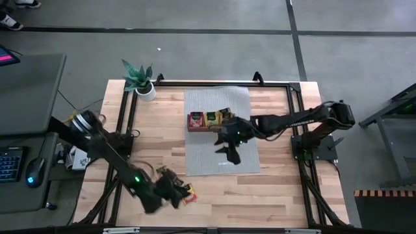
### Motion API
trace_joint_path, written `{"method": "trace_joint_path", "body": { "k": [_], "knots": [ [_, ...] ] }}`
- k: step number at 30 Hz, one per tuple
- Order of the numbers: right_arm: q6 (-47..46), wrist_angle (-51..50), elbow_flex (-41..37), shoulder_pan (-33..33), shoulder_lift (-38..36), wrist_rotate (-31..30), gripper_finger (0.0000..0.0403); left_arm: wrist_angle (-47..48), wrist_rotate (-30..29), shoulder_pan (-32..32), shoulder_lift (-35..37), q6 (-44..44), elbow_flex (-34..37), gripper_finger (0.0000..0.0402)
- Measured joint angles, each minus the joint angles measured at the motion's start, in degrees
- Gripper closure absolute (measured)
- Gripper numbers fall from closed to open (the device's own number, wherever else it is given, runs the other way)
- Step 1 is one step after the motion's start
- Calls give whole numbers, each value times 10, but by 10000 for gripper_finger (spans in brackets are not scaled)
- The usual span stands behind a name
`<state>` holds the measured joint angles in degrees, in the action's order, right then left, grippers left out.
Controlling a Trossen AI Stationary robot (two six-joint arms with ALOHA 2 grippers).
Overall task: Pick & Place Tea
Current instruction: Put the orange tea bag into the right section of the wooden organizer
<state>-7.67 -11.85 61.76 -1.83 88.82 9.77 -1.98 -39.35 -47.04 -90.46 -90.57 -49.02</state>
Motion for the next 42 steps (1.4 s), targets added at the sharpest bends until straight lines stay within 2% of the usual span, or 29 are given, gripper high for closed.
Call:
{"method": "trace_joint_path", "body": {
  "k": [4, 8, 10, 14, 18, 30, 42],
  "knots": [
    [11, -4, 0, -29, 0, -1, 242, 128, 23, 2, -107, -102, -131, 236],
    [10, -18, 0, -48, 0, -3, 241, 305, 101, 13, -202, -225, -267, 236],
    [8, -27, 0, -55, 0, -6, 240, 398, 131, 14, -236, -270, -324, 236],
    [6, -35, 0, -68, 0, -8, 241, 483, 167, 24, -283, -312, -414, 236],
    [2, -37, 0, -81, 0, -9, 241, 499, 188, 42, -295, -312, -448, 236],
    [-9, -62, 0, -107, 0, -33, 240, 574, 295, 92, -299, -308, -449, 236],
    [-25, -89, 0, -105, 0, -58, 240, 557, 346, 99, -341, -270, -452, 236]
  ]
}}
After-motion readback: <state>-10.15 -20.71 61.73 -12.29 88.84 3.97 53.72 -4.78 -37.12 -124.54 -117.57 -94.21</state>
